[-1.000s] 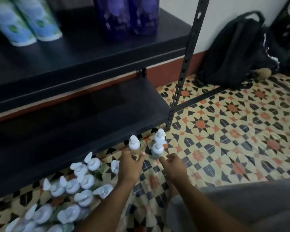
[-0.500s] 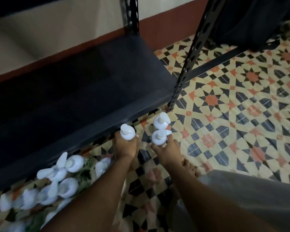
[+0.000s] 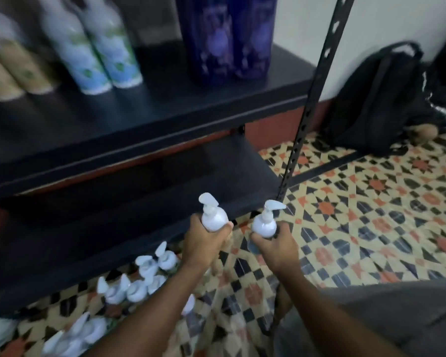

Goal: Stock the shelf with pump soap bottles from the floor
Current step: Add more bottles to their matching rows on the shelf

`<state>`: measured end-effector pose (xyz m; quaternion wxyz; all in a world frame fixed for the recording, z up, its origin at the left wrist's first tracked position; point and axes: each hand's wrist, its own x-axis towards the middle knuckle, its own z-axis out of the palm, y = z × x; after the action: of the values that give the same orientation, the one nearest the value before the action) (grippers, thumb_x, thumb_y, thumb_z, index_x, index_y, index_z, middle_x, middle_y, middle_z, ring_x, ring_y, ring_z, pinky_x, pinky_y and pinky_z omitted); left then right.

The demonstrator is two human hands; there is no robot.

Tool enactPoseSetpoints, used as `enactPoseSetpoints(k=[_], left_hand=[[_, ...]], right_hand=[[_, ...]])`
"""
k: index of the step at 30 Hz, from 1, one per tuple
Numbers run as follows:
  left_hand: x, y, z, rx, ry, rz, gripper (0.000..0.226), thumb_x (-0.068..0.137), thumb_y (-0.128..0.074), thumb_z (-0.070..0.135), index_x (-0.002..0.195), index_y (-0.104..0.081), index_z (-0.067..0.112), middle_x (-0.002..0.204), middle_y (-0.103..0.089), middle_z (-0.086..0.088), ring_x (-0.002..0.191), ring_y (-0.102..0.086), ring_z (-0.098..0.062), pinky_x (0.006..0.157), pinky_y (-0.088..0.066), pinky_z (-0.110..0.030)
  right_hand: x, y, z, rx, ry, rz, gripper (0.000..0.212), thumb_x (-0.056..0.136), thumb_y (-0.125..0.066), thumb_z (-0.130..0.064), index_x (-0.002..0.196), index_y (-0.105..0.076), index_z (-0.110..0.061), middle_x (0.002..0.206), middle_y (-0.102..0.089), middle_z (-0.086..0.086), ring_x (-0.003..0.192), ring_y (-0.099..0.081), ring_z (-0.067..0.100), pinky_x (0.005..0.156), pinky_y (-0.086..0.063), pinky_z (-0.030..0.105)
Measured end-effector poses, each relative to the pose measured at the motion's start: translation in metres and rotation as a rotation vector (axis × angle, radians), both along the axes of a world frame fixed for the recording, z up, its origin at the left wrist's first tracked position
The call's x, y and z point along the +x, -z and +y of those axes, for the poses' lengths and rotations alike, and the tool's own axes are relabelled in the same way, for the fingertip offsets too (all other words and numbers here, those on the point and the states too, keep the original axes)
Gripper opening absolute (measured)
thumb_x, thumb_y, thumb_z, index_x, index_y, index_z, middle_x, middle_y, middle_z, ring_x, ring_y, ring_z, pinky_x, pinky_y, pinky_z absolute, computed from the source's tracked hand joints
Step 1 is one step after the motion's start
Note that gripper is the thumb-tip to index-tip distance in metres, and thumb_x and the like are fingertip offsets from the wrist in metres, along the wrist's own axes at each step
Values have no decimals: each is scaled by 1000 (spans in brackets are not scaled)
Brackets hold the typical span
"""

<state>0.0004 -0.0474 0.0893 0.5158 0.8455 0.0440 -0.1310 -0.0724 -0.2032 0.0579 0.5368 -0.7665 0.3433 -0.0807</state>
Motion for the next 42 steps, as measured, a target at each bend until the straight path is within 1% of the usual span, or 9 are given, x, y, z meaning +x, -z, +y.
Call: enactPoseSetpoints(k=[7, 12, 17, 21, 25, 28, 33, 37, 42], left_hand=[[-30, -146, 90, -248, -57, -195, 42, 81, -83, 32, 113, -57, 25, 110, -68, 5, 97, -68, -9, 76, -56, -26], [-65, -205, 159, -423, -151, -308, 31, 84, -78, 30, 111, -63, 27, 106, -74, 4, 89, -72, -5, 72, -54, -22], [-88, -213, 200, -592, -272, -261, 51, 76, -75, 55, 117, -62, 28, 104, -76, -10, 91, -76, -29, 83, -61, -48], [-97, -207, 212, -746, -319, -172, 60, 76, -70, 57, 121, -58, 19, 98, -76, -15, 81, -74, -30, 67, -60, -40], [-100, -198, 223, -891, -383, -48, 60, 79, -68, 34, 131, -54, 8, 125, -65, -27, 96, -70, -33, 70, -59, -42], [-102, -193, 228, -806, -373, -102, 29, 95, -56, 15, 124, -57, 11, 117, -70, -20, 95, -73, -29, 72, -59, -44], [-109, -195, 231, -577, -388, -259, 62, 68, -82, 42, 121, -66, 16, 103, -78, -6, 93, -76, -24, 80, -61, -43], [-114, -197, 236, -533, -384, -283, 41, 71, -88, 40, 102, -72, 18, 94, -77, -7, 91, -75, -26, 71, -59, -36], [-121, -201, 233, -505, -374, -319, 33, 88, -76, 31, 114, -59, 19, 101, -75, -8, 88, -77, -24, 72, -62, -39]], right_hand=[[0, -149, 60, 93, -323, -229, 31, 83, -79, -33, 101, -56, -25, 103, -67, -2, 93, -66, 13, 83, -58, 40], [-2, -232, 123, 324, -476, -371, 24, 87, -74, -29, 108, -63, -24, 105, -73, 0, 91, -73, 12, 74, -57, 28], [-7, -259, 165, 571, -665, -338, 37, 89, -70, -39, 119, -63, -19, 110, -75, 9, 101, -73, 26, 90, -59, 49], [-10, -249, 185, 667, -682, -246, 47, 87, -67, -47, 122, -64, -16, 111, -74, 13, 98, -73, 29, 88, -59, 48], [-9, -242, 202, 798, -665, -198, 32, 93, -59, -19, 124, -61, -10, 108, -67, 16, 93, -68, 29, 78, -58, 45], [-8, -237, 206, 724, -745, -266, 38, 83, -64, -9, 121, -63, -14, 110, -70, 15, 98, -71, 29, 80, -59, 43], [-11, -227, 211, 650, -754, -317, 53, 68, -68, -17, 120, -63, -21, 113, -72, 13, 104, -71, 30, 85, -60, 48], [-10, -231, 214, 724, -714, -305, 56, 66, -66, -18, 121, -60, -17, 109, -70, 13, 97, -70, 29, 73, -58, 40], [-15, -234, 218, 677, -725, -312, 52, 74, -80, -23, 122, -59, -17, 111, -71, 13, 95, -73, 26, 75, -58, 37]])
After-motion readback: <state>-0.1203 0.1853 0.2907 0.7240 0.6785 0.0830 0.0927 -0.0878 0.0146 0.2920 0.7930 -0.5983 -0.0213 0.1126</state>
